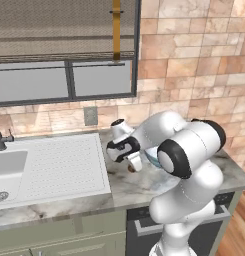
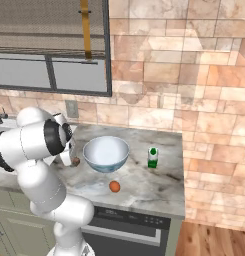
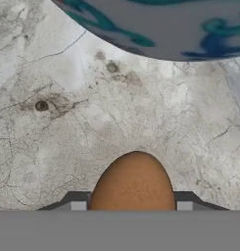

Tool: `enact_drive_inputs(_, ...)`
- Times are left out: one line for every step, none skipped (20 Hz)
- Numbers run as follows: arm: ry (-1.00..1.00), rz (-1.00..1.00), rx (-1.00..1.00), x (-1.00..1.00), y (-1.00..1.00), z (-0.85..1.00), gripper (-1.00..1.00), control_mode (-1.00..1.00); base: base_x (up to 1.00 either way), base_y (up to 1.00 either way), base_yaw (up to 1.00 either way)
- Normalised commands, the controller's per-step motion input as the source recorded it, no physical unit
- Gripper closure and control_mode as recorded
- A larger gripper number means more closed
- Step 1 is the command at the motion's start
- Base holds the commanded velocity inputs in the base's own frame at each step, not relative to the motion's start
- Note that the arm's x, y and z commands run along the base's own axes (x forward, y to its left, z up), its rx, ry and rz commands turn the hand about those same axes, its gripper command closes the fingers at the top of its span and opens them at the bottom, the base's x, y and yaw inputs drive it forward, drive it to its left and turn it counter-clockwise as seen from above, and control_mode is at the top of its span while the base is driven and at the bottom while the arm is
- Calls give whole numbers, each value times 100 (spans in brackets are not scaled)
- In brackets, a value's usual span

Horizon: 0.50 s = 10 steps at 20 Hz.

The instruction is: Gather the eggs and milk located in the vicinity of the sink area and place them right next to the bowl.

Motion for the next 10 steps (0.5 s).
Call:
enact_drive_inputs(0,-9,-4,14,-21,0,100,-100,0,0,0)
enact_drive_inputs(0,-9,-3,17,-22,0,100,-100,0,0,0)
enact_drive_inputs(0,-9,-2,18,-24,0,100,-100,0,0,0)
enact_drive_inputs(0,-9,-1,19,-24,0,100,-100,0,0,0)
enact_drive_inputs(0,-9,-1,19,-26,0,100,-100,0,0,0)
enact_drive_inputs(0,-9,-1,18,-29,0,100,-100,0,0,0)
enact_drive_inputs(0,-9,-1,17,-29,0,100,-100,0,0,0)
enact_drive_inputs(0,-9,0,18,-30,0,100,-100,0,0,0)
enact_drive_inputs(0,-9,0,17,-33,0,100,-100,0,0,0)
enact_drive_inputs(0,-9,0,19,-29,0,100,-100,0,0,0)
